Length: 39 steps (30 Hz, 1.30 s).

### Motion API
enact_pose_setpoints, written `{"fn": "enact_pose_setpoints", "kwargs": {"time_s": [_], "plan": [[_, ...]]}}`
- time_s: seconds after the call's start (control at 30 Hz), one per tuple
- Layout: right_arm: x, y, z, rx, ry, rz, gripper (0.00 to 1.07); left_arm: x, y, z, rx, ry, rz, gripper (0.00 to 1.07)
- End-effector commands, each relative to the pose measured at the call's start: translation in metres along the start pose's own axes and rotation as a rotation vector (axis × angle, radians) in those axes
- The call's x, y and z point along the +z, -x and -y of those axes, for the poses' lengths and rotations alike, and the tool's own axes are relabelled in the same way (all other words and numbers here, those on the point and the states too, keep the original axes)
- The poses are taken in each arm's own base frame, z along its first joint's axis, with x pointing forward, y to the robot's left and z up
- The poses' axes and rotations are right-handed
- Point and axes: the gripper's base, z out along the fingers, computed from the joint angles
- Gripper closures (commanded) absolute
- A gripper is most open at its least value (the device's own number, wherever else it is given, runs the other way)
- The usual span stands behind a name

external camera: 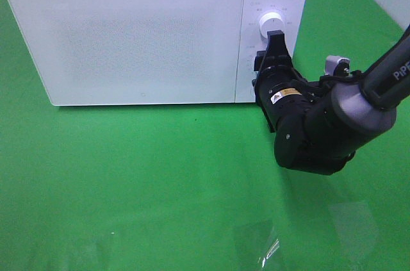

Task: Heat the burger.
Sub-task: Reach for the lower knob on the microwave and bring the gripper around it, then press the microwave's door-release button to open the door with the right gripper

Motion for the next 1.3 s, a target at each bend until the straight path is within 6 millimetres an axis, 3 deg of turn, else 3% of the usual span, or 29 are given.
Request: {"fn": "enact_pose_setpoints", "kwargs": {"time_s": [0.03, 0.23, 0.4, 0.6, 0.77, 0.97, 1.07, 1.3], "plan": [[0.004, 0.012, -0.03, 0.012, 0.227, 0.11, 0.71, -0.002, 0.0, 0.0, -0.007, 0.001, 0.027, 0.07], [0.004, 0.01, -0.029, -0.011, 0.21, 0.099, 0.64, -0.002, 0.0, 0.0, -0.007, 0.001, 0.027, 0.07], [0.0, 0.011, -0.023, -0.058, 0.181, 0.086, 0.47, -0.002, 0.0, 0.0, -0.007, 0.001, 0.027, 0.07], [-0.008, 0.011, -0.015, -0.088, 0.104, 0.017, 0.37, -0.002, 0.0, 0.0, -0.007, 0.001, 0.027, 0.07], [-0.014, 0.013, -0.014, -0.115, 0.075, 0.0, 0.37, -0.002, 0.0, 0.0, -0.007, 0.001, 0.027, 0.07], [-0.043, 0.02, -0.021, -0.304, -0.018, -0.148, 0.37, -0.002, 0.0, 0.0, -0.007, 0.001, 0.027, 0.07], [-0.046, 0.021, -0.022, -0.325, -0.029, -0.164, 0.37, -0.002, 0.0, 0.0, -0.007, 0.001, 0.027, 0.07], [-0.07, 0.026, -0.037, -0.649, -0.138, -0.343, 0.37, -0.002, 0.0, 0.0, -0.007, 0.001, 0.027, 0.07]]}}
